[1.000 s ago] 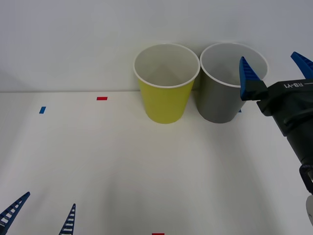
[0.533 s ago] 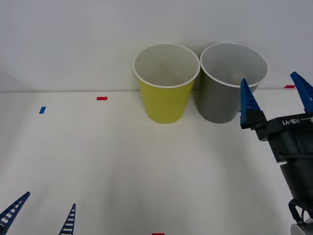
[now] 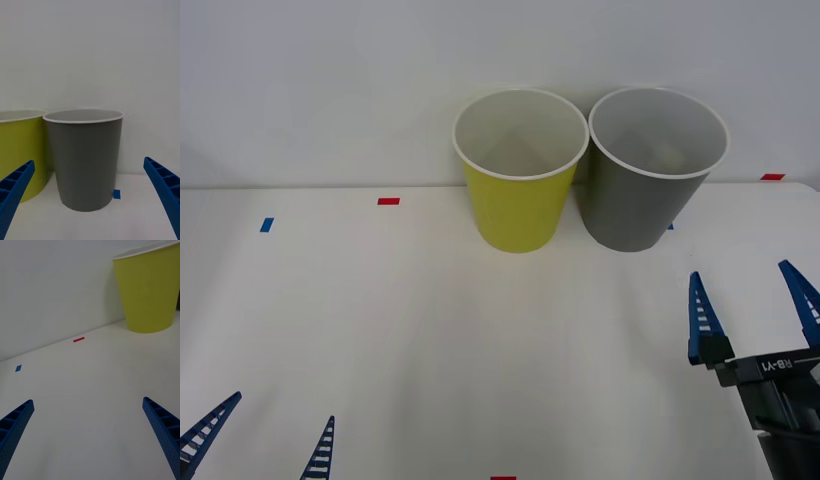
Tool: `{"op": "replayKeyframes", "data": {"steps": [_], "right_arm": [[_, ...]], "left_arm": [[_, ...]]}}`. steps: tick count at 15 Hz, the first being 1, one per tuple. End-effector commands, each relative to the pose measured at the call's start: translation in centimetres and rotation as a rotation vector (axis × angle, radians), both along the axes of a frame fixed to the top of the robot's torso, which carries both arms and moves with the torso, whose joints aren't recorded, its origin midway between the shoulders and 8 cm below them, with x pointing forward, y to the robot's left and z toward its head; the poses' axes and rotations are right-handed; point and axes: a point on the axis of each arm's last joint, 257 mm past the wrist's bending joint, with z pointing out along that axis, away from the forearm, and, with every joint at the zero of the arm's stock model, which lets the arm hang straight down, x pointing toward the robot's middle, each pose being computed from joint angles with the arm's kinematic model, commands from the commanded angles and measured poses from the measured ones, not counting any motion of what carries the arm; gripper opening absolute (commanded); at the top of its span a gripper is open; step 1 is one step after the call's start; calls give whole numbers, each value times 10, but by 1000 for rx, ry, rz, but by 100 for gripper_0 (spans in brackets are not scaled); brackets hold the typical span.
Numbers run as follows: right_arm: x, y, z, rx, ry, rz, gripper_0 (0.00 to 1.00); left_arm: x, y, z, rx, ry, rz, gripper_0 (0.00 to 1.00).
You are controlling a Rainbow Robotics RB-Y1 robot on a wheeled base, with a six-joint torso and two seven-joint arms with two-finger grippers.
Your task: Put cans in the gray bin and PET bottles in the light green bin.
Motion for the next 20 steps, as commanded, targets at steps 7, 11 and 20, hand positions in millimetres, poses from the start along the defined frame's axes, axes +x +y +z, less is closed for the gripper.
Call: {"op": "replayKeyframes", "data": {"steps": [7, 11, 20], "right_arm": [[-63, -38, -59, -12, 185, -90, 100], [-88, -43, -79, -38, 260, -109, 100], [-124, -40, -91, -24, 349, -106, 100]], "left_arm": [[0, 0, 0, 0, 0, 0, 100], [0, 0, 0, 0, 0, 0, 100], [0, 0, 0, 0, 0, 0, 100]]}}
